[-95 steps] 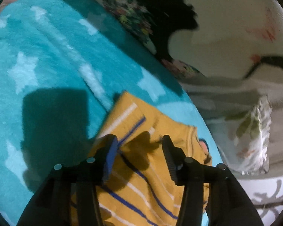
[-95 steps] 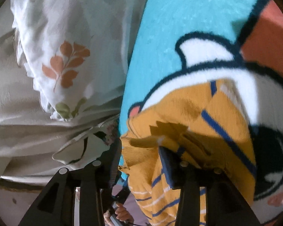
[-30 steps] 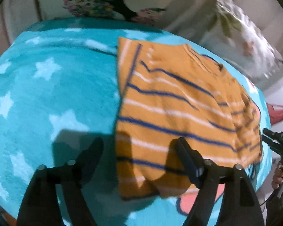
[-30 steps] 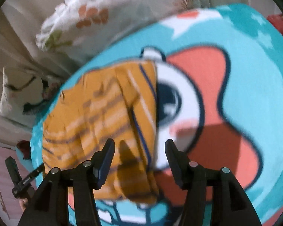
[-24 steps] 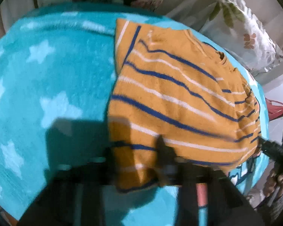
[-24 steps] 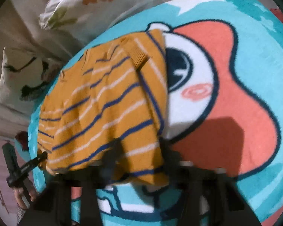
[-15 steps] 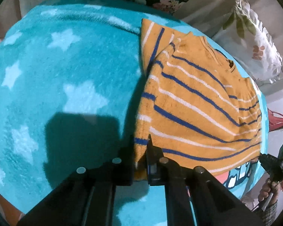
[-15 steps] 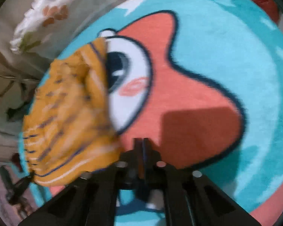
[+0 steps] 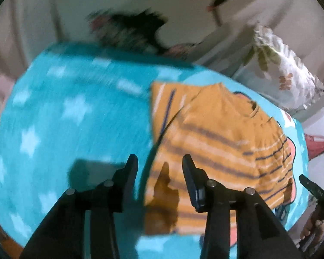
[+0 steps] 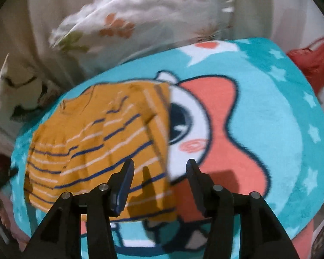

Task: Fold small clothes

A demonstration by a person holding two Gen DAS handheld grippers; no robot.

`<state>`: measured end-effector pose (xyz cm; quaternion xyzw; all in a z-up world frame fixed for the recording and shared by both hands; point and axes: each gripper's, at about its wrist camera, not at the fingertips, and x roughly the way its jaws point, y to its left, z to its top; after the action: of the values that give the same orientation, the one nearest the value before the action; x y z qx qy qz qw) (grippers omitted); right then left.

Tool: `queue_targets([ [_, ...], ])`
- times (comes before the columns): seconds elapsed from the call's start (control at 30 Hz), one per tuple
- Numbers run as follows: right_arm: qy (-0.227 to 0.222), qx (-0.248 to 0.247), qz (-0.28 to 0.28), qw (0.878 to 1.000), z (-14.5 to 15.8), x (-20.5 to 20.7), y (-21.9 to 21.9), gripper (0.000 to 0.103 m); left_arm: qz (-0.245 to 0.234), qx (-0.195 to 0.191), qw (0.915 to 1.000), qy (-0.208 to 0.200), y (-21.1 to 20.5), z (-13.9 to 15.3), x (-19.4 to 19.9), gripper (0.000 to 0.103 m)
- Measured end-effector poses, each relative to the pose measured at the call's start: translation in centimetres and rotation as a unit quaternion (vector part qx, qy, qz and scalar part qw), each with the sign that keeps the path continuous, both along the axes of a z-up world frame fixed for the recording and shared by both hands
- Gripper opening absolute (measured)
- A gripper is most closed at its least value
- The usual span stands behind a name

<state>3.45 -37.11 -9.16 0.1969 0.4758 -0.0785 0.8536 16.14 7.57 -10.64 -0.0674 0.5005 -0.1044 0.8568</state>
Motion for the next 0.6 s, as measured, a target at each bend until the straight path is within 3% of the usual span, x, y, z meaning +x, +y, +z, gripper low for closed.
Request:
queue_targets([
  [0.13, 0.005, 0.003, 0.023, 1.0, -0.5, 0.5, 1.4, 0.055, -0.037, 0.04, 0.9982, -0.025, -3.9, 0.4, 3.8, 0.052],
  [0.27, 0.012, 0.008, 0.027, 1.0, -1.0, 0.2, 1.8, 0.055, -0.062, 0.086, 0.9943, -0.013, -6.9, -1.4, 7.8, 0.052],
  [0.4, 0.027, 0.005, 0.023, 0.999, -1.8, -0.5, 1.2, 0.055, -0.087, 0.06, 0.9935, 0.042, -7.4, -3.9, 9.9, 0.052],
  [0.47, 0.031, 0.007, 0.014, 0.999, -2.1, -0.8, 0.3, 0.055, -0.098, 0.045, 0.993, 0.049, -7.4, -4.0, 9.9, 0.041],
  [0.5, 0.032, 0.009, 0.008, 0.999, -2.2, -0.9, -0.2, 0.055, -0.107, 0.043, 0.9921, 0.049, -7.4, -3.8, 9.8, 0.011],
  [0.53, 0.031, 0.011, 0.003, 0.999, -2.2, -0.9, -0.6, 0.055, -0.11, 0.047, 0.9917, 0.05, -7.4, -3.5, 9.8, 0.005],
  [0.6, 0.026, 0.014, -0.005, 1.0, -1.9, -0.7, -1.5, 0.055, -0.096, 0.05, 0.9934, 0.037, -6.6, -2.6, 9.8, 0.005],
])
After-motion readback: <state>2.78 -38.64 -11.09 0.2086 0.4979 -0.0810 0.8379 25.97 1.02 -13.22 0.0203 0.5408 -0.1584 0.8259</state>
